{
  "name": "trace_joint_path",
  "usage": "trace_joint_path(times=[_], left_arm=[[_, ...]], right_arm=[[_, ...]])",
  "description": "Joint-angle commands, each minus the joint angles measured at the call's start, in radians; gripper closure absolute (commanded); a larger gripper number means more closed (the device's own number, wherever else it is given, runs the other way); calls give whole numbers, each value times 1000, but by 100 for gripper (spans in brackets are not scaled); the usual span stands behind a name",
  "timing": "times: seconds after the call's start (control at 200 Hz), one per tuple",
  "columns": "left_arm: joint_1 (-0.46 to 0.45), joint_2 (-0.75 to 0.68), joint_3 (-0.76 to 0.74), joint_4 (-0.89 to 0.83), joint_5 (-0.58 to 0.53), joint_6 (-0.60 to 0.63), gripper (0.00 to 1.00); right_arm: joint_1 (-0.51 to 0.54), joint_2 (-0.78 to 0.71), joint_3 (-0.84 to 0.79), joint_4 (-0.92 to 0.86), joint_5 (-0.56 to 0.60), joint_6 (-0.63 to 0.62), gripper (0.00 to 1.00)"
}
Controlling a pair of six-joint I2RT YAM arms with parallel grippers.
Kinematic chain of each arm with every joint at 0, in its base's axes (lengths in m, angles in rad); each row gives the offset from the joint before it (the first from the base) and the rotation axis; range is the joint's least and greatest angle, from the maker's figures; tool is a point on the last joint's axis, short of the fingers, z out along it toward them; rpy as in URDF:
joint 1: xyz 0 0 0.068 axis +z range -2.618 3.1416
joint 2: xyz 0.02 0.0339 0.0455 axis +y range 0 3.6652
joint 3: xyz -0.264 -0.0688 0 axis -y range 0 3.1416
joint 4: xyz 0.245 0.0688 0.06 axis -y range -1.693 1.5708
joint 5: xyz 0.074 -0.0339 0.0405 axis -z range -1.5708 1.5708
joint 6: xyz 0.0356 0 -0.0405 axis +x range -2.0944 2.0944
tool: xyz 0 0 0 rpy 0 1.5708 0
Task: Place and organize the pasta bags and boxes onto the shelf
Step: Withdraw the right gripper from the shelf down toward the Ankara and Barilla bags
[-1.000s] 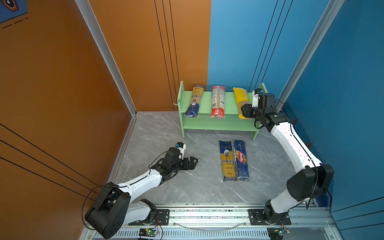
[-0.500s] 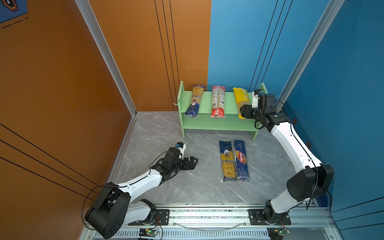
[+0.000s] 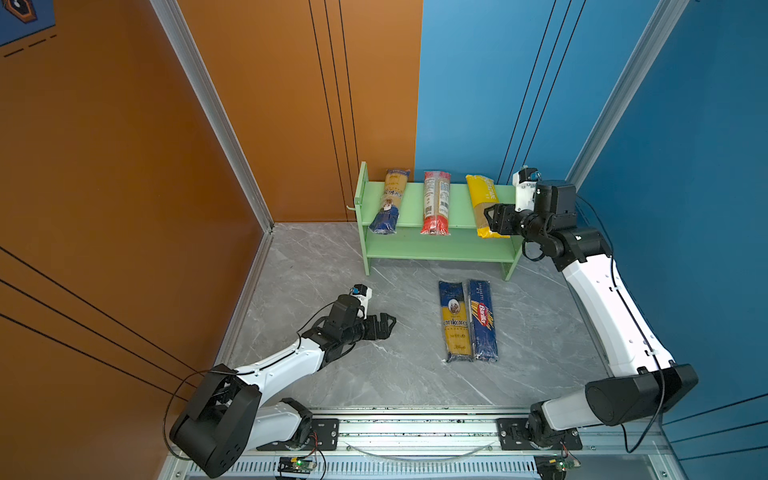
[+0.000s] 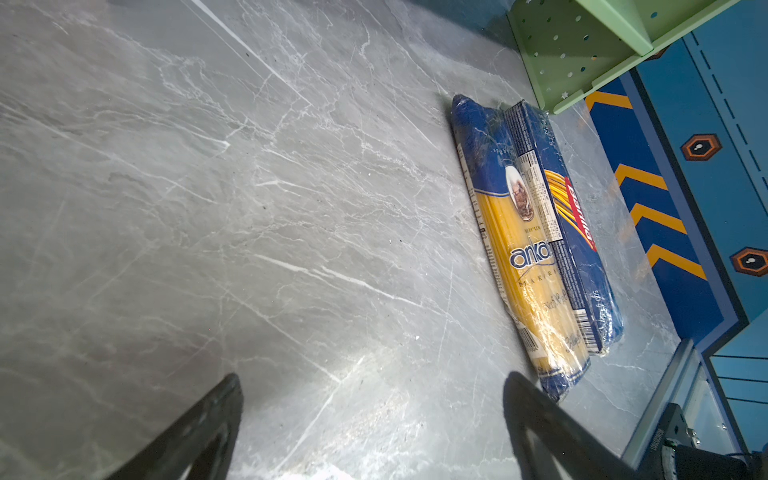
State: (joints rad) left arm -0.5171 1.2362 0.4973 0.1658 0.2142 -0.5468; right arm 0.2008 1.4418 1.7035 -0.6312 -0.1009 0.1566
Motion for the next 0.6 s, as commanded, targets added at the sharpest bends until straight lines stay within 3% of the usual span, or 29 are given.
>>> trace_joint_path(times=[0.0, 0.29, 0.596], left_arm=[[11, 0, -12, 4, 11, 4, 2], [11, 6, -11, 13, 18, 5, 2], [12, 13, -11, 20, 16, 4, 2]], right_arm=[[8, -68, -26, -67, -36, -14, 29], [28, -265, -220, -100, -41, 2, 28], [148, -452, -519, -124, 80, 92, 27]])
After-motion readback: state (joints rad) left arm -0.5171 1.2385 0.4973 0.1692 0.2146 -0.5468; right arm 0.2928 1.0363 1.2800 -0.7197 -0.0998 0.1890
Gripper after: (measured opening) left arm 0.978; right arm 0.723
